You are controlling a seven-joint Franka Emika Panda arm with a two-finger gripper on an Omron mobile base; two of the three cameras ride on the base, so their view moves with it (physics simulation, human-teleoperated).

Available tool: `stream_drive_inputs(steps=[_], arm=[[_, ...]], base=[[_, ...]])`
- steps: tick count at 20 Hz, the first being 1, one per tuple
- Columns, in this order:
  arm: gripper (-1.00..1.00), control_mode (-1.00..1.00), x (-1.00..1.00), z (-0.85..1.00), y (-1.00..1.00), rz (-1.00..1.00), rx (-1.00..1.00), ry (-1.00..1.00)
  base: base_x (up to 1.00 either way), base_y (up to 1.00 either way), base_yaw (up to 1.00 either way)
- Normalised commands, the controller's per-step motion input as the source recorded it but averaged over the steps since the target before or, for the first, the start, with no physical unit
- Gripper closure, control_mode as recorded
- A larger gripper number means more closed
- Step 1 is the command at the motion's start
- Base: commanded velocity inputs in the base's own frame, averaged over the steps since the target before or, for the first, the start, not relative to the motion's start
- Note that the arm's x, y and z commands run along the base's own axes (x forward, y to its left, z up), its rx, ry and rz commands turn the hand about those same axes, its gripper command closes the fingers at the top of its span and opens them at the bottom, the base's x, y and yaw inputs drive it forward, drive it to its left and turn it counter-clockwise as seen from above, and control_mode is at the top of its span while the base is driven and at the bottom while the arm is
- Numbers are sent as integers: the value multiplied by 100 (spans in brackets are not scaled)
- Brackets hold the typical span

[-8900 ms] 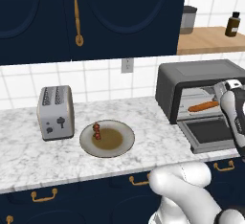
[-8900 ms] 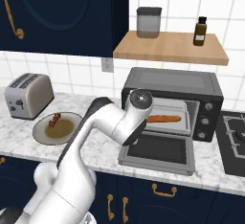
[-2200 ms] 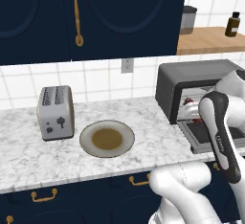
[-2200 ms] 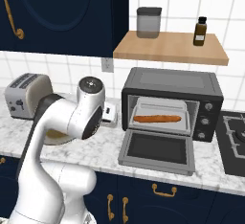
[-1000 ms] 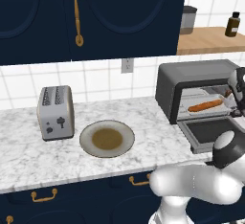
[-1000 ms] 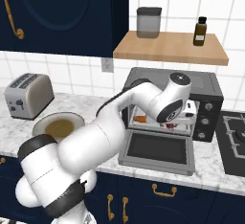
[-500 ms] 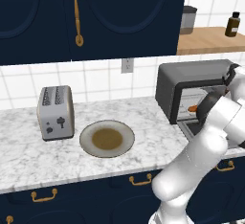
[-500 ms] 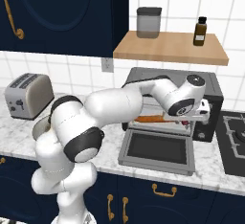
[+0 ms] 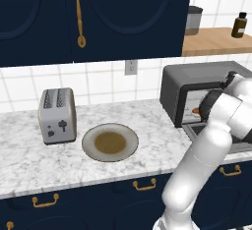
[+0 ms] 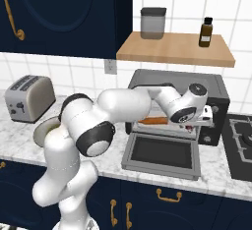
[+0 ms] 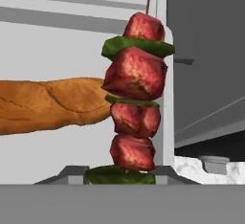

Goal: Pick up the kebab skewer and baguette bread, and place them inside the toaster oven. Close the toaster oven door and start by setting the timer.

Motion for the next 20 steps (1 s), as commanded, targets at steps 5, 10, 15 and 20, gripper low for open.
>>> stream_drive_inputs(steps=[5,10,15,20], arm=[[100,-100,2,-4,-17,0,9,0],[-100,-100,0,-30,0,0,4,0],[-100,-100,-8,-20,-1,0,0,0],[-100,-100,-26,3,0,0,0,-1]], base=[[0,0,0],[0,0,0],[0,0,0],[0,0,0]])
